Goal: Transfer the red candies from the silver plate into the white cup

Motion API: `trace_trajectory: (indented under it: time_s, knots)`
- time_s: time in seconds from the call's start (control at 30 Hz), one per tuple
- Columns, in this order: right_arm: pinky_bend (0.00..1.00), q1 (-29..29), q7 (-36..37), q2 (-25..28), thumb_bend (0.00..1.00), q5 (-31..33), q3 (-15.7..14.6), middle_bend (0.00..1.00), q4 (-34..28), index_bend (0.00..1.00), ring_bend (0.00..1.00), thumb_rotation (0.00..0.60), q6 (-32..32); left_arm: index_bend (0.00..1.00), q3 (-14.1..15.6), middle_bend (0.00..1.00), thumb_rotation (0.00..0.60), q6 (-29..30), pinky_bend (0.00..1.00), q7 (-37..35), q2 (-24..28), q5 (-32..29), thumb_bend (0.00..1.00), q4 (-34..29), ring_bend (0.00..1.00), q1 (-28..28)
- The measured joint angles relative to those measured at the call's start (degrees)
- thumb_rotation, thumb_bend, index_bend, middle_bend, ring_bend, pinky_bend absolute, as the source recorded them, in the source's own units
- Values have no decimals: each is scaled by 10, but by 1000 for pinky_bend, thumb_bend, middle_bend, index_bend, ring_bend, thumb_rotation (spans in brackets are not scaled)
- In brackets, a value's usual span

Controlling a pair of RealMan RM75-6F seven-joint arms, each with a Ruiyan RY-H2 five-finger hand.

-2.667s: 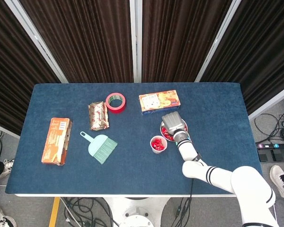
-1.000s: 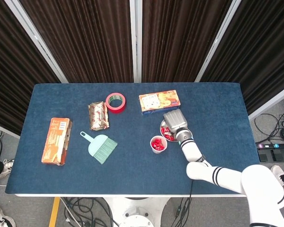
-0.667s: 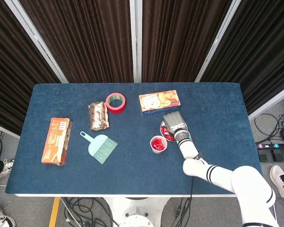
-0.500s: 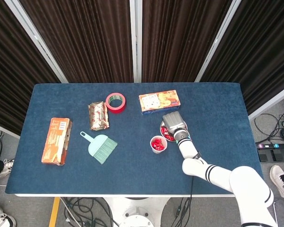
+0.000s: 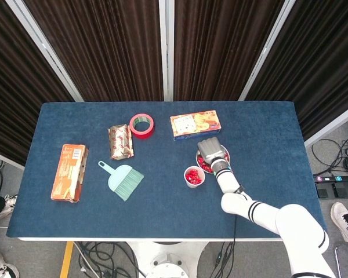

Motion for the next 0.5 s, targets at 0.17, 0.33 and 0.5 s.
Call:
trace_trajectory:
  time_s: [0.17,0.33,0.5]
  knots:
    - [1000,-5,4,14,198,-6,1,1000,-21,593,1000,600,15,146,0,164,599,2,188,1,0,1,102,-2,58,0]
    - [1000,-14,8,40,201,-18,4,1000,-62,598,1000,600,42,146,1,164,600,4,188,2,1,3,103,-5,58,0]
    - [1000,-24,14,79,201,-47,10,1000,-140,599,1000,600,88,146,1,164,600,6,188,7,2,4,102,-9,58,-1]
